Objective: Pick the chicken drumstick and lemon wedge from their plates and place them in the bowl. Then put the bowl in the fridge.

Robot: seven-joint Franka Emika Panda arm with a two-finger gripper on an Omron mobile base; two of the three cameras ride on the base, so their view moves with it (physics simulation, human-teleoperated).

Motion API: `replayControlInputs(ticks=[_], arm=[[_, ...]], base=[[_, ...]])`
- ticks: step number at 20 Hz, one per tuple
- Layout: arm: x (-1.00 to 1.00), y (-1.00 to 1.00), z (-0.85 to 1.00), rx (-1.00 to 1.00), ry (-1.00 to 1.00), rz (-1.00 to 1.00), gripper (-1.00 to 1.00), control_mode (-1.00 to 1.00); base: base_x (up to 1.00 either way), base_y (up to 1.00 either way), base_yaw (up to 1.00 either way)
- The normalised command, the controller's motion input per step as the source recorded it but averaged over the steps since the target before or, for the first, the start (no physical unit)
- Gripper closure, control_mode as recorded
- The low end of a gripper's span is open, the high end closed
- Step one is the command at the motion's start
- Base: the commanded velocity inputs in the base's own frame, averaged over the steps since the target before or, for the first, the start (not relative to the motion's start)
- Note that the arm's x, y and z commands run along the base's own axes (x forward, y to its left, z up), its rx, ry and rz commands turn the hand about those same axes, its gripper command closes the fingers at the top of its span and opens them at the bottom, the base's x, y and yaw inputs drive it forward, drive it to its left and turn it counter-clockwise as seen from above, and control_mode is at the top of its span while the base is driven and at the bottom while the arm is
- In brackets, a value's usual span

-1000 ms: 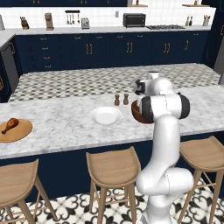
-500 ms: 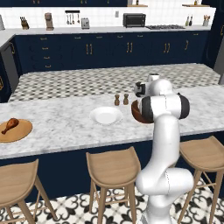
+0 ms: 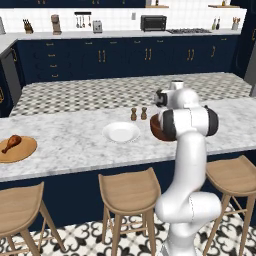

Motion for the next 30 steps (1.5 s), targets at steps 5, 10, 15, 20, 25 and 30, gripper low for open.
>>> replayControlInputs(ticks=[5, 10, 15, 20, 25, 30], arm=[[-0.65, 0.01, 0.76, 0.0, 0.0, 0.0, -1.0, -1.0], [-0.71, 0.24, 0.73, 0.0, 0.0, 0.0, -1.0, -1.0], [-0.84, 0.6, 0.41, -0.02, -0.07, 0.0, -1.0, -1.0], [-0.85, 0.73, 0.34, -0.06, -0.11, 0.0, -1.0, -1.0], [-1.0, 0.52, 0.26, -0.06, -0.17, 0.05, -1.0, -1.0], [-0.89, 0.03, 0.17, 0.0, -0.02, 0.05, -1.0, -1.0]], base=[[0.0, 0.0, 0.0], [0.0, 0.0, 0.0], [0.0, 0.0, 0.0], [0.0, 0.0, 0.0], [0.0, 0.0, 0.0], [0.0, 0.0, 0.0]])
